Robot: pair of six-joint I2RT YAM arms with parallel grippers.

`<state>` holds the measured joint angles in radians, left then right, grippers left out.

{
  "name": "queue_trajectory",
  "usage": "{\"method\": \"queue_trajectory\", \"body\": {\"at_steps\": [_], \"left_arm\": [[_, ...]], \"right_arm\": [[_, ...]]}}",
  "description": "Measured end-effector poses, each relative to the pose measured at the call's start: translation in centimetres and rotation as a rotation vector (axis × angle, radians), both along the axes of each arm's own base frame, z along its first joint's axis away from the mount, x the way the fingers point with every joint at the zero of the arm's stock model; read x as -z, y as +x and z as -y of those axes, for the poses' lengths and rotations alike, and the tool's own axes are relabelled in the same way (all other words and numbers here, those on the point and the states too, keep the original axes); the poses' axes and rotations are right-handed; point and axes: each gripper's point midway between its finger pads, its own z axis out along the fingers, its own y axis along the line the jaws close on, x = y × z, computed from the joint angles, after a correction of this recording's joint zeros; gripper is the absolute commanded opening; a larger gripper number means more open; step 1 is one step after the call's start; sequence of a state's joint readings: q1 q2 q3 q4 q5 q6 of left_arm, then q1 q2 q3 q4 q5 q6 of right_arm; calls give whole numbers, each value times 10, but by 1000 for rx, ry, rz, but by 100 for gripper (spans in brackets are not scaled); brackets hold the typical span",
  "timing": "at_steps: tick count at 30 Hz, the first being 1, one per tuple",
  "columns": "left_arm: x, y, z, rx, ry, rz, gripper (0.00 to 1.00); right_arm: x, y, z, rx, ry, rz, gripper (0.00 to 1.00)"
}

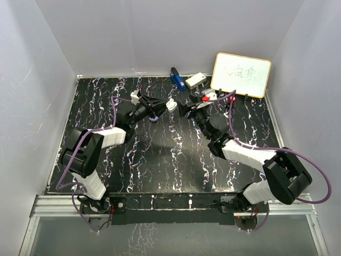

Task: Insert the wireless bluetooth earbuds into the charging case
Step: Place the earbud in the charging case, then close the charging case.

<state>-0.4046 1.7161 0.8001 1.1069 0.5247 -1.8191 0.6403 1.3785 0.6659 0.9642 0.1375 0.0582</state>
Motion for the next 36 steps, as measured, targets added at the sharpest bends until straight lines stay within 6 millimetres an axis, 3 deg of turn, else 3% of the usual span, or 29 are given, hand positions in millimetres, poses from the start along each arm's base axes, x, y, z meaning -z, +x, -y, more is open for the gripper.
{"method": "queue_trajectory", "body": {"at_steps": [6, 11, 17, 20, 27, 31, 36], "left_arm": [[-2, 6, -8, -29, -14, -4, 0], [11, 16, -19, -112, -15, -48, 0], [20, 30, -39, -267, -9, -103, 0], [24, 34, -52, -358, 1, -143, 0], [22, 33, -68, -511, 32, -222, 0], [26, 30, -68, -550, 45, -262, 0], [42, 26, -66, -570, 77, -316, 0]], "right_arm": [[16, 26, 11, 137, -16, -189, 64], [37, 27, 13, 157, -56, -250, 68], [94, 18, 14, 135, -147, -303, 68], [119, 17, 8, 126, -207, -324, 69], [152, 10, -26, 86, -310, -301, 69], [157, 9, -43, 67, -317, -271, 70], [141, 17, -60, 66, -272, -200, 70]]}}
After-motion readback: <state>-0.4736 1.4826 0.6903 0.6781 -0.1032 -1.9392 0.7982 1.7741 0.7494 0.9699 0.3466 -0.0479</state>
